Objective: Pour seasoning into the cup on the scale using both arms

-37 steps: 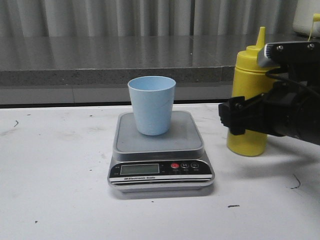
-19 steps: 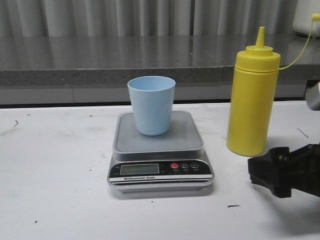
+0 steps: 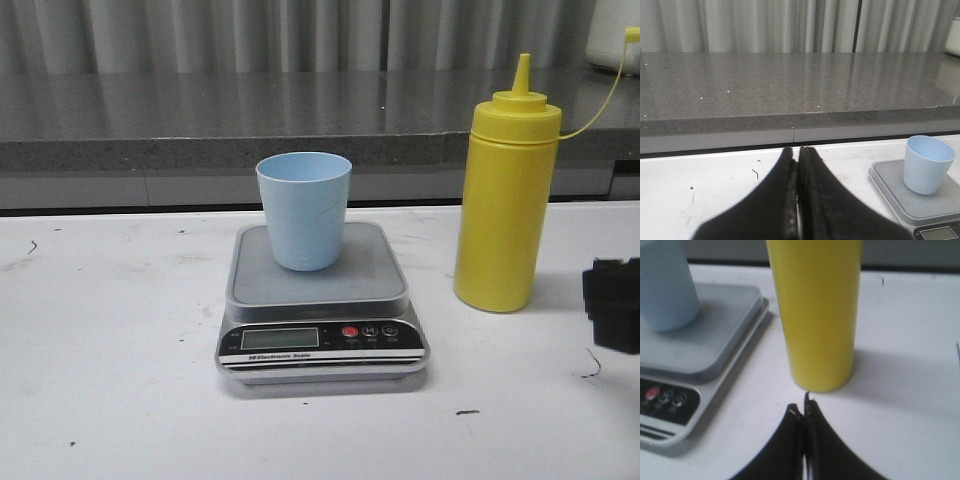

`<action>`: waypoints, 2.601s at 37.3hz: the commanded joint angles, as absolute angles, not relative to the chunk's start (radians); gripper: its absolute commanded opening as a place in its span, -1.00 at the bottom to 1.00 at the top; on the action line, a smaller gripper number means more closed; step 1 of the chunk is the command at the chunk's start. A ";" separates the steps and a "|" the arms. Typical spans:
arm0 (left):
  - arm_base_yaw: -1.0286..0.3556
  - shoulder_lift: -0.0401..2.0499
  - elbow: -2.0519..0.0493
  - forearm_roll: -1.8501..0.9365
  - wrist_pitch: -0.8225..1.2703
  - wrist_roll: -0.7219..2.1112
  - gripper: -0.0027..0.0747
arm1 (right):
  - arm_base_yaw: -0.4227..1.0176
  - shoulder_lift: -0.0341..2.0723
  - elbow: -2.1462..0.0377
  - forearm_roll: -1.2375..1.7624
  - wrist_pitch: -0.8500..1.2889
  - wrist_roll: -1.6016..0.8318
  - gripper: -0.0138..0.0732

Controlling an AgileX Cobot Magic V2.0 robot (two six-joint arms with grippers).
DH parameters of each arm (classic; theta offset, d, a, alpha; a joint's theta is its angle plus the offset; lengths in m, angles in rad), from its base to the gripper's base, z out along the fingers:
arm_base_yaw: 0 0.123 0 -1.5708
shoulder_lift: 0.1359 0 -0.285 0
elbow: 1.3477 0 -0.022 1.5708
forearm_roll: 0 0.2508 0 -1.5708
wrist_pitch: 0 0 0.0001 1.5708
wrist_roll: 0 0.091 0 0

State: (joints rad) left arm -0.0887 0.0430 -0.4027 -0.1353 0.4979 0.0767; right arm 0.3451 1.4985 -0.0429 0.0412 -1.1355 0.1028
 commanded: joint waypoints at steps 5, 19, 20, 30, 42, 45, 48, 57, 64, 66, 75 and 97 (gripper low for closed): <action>-0.087 0.055 -0.427 -0.148 0.424 0.073 -0.98 | 0.346 1.223 -0.082 0.103 -0.945 0.034 -0.82; -0.087 0.055 -0.427 -0.148 0.424 0.073 -0.98 | 0.342 0.730 -0.390 0.226 -0.083 -0.205 -0.82; -0.087 0.055 -0.427 -0.148 0.424 0.073 -0.98 | 0.342 0.695 -0.390 0.226 -0.055 -0.205 -0.82; -0.087 0.055 -0.427 -0.148 0.424 0.073 -0.98 | 0.342 0.424 -0.373 0.209 0.140 -0.205 -0.82; -0.087 0.055 -0.427 -0.148 0.424 0.073 -0.98 | 0.342 0.206 -0.297 0.206 0.168 -0.205 -0.82; -0.087 0.055 -0.427 -0.148 0.424 0.073 -0.98 | 0.342 0.205 -0.297 0.206 0.170 -0.205 -0.82; -0.087 0.055 -0.427 -0.148 0.424 0.073 -0.98 | 0.342 0.205 -0.297 0.206 0.174 -0.205 -0.82; -0.087 0.055 -0.427 -0.148 0.424 0.073 -0.98 | 0.342 0.205 -0.297 0.206 0.174 -0.205 -0.82; -0.087 0.055 -0.427 -0.148 0.424 0.073 -0.98 | 0.342 0.205 -0.297 0.206 0.174 -0.205 -0.82; -0.087 0.055 -0.427 -0.148 0.424 0.073 -0.98 | 0.342 0.205 -0.297 0.206 0.174 -0.205 -0.82; -0.087 0.055 -0.427 -0.148 0.424 0.073 -0.98 | 0.342 0.205 -0.297 0.206 0.174 -0.205 -0.82; -0.029 -0.024 -0.019 -0.121 0.065 -0.061 -0.98 | 0.343 0.206 -0.297 0.206 0.177 -0.205 -0.82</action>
